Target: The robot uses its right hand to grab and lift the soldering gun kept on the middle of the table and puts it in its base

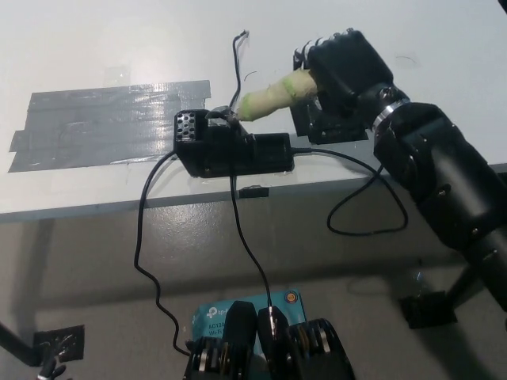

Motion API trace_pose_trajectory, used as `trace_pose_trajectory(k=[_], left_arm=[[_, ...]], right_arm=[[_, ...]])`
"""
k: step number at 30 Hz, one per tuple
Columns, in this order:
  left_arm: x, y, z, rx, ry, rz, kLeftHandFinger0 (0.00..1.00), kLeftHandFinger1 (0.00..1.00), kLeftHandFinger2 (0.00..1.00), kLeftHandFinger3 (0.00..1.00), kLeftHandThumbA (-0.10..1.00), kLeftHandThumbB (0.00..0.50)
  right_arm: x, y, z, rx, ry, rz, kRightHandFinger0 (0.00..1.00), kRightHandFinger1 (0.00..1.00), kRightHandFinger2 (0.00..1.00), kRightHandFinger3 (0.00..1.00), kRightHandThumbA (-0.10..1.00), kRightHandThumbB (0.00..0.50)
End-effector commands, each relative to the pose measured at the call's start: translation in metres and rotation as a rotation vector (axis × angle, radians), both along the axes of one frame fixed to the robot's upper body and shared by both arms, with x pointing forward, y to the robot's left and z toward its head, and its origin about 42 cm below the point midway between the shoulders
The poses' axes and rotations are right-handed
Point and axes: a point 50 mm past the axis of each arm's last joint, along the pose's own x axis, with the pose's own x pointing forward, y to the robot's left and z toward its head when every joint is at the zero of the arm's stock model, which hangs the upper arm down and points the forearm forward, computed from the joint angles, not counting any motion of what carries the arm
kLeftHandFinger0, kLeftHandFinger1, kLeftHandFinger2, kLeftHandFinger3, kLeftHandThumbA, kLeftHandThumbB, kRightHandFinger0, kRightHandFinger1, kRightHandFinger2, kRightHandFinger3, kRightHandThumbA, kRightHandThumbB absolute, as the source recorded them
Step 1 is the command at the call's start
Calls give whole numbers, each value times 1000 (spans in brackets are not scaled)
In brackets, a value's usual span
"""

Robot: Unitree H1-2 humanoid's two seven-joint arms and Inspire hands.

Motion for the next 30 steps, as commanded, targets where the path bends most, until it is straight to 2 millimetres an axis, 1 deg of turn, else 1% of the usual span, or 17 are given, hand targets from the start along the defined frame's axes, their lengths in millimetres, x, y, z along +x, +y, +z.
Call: trace_pose_trajectory(k=[1, 2, 3, 5, 6, 9, 12, 14, 15, 16, 17, 20, 25, 26, 27, 28, 30], left_arm=[[1, -1, 9, 20, -24, -17, 1000, 1000, 1000, 1000, 1000, 500], [1, -1, 9, 18, -26, -13, 1000, 1000, 1000, 1000, 1000, 500], [1, -1, 9, 18, -27, -12, 1000, 1000, 1000, 1000, 1000, 500], [2, -4, 9, 19, -30, -18, 1000, 1000, 1000, 1000, 1000, 500], [3, -4, 7, 25, -29, -25, 1000, 1000, 1000, 1000, 1000, 500], [5, -5, 6, 23, -20, -20, 1000, 1000, 1000, 1000, 1000, 500], [4, -8, 8, 42, -33, -37, 1000, 1000, 1000, 1000, 1000, 500], [5, -11, 10, 51, -32, -43, 1000, 1000, 1000, 1000, 1000, 500], [4, -12, 13, 74, -39, -53, 1000, 1000, 1000, 1000, 1000, 488], [4, -13, 15, 83, -44, -58, 1000, 1000, 1000, 1000, 1000, 498], [4, -15, 18, 95, -48, -63, 1000, 1000, 1000, 1000, 1000, 500], [4, -18, 19, 103, -41, -71, 1000, 1000, 1000, 1000, 1000, 500], [8, -22, 23, 118, -47, -76, 1000, 1000, 1000, 1000, 1000, 474], [9, -23, 23, 119, -48, -80, 1000, 1000, 1000, 1000, 1000, 476], [11, -23, 24, 119, -58, -91, 1000, 1000, 1000, 1000, 1000, 464], [13, -22, 25, 119, -60, -94, 1000, 1000, 1000, 1000, 1000, 499], [15, -23, 26, 123, -62, -99, 1000, 1000, 1000, 1000, 1000, 500]], right_arm=[[2, 6, 21, 14, -90, 8, 0, 49, 469, 385, -100, 42], [4, 7, 19, 13, -96, 12, 0, 43, 459, 379, -100, 47], [4, 7, 19, 12, -98, 13, 0, 32, 449, 384, -100, 78], [5, 4, 17, 2, -100, 7, 0, 27, 444, 386, -100, 86], [8, 6, 13, -20, -74, -11, 0, 39, 478, 443, -100, 106], [14, 13, 13, -35, -75, -9, 0, 52, 512, 516, -100, 55], [18, 17, 16, -31, -86, -9, 0, 39, 510, 521, -100, 2], [19, 16, 17, -39, -90, -14, 0, 47, 524, 540, -100, 4], [20, 20, 18, -39, -92, -11, 0, 48, 526, 541, -100, 36], [21, 22, 19, -39, -94, -10, 0, 49, 527, 542, -100, 37], [23, 27, 21, -67, -90, -4, 0, 76, 555, 564, -100, 9], [25, 32, 24, -111, -74, 9, 0, 144, 618, 626, -100, 0], [27, 42, 39, -173, -123, 29, 0, 133, 594, 579, -100, 83], [27, 45, 41, -193, -163, 40, 0, 99, 551, 535, -100, 106], [28, 50, 51, -187, -154, 51, 0, 87, 533, 526, -100, 88], [29, 54, 59, -180, -173, 70, 0, 89, 521, 516, -100, 99], [30, 56, 64, -186, -194, 82, 0, 79, 509, 513, -100, 108]])
